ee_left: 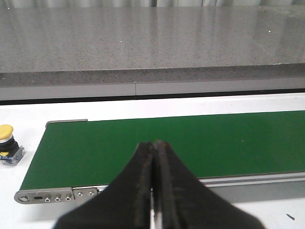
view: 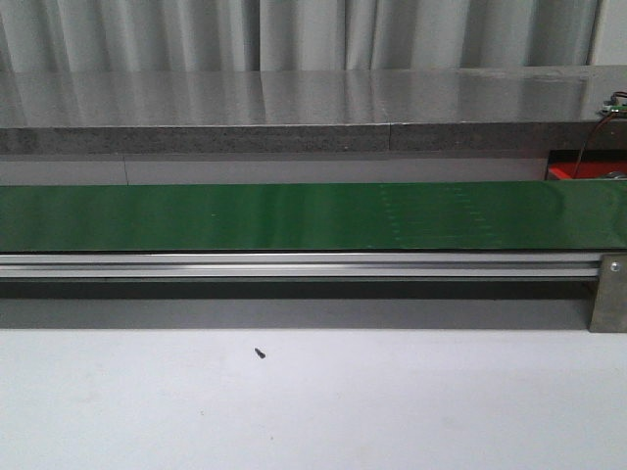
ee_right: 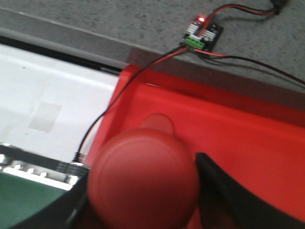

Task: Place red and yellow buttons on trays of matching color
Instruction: 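Place the red button in the red tray and open the right gripper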

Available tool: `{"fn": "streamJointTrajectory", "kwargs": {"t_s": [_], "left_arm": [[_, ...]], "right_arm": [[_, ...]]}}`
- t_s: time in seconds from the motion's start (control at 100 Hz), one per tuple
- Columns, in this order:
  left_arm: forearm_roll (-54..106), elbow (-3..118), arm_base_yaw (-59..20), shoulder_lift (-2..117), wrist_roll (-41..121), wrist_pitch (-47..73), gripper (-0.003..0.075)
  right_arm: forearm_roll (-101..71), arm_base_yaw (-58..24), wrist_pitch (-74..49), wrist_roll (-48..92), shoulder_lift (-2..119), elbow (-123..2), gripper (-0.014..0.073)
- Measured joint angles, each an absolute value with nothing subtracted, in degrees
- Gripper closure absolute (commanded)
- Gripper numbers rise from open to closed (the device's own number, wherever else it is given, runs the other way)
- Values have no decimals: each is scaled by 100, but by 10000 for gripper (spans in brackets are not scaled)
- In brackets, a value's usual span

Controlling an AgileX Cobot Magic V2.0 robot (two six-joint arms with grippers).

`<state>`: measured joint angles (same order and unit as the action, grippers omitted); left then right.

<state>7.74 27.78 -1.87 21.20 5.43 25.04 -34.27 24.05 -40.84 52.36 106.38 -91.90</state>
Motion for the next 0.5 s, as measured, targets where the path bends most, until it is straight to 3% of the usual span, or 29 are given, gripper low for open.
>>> {"fn": "streamJointTrajectory", "kwargs": {"t_s": [0.5], "left_arm": [[774,2778,-187,2120,543,2504,740]], "right_arm": [[-3406,2594,-4088,5236,12591,-10784,472]]}}
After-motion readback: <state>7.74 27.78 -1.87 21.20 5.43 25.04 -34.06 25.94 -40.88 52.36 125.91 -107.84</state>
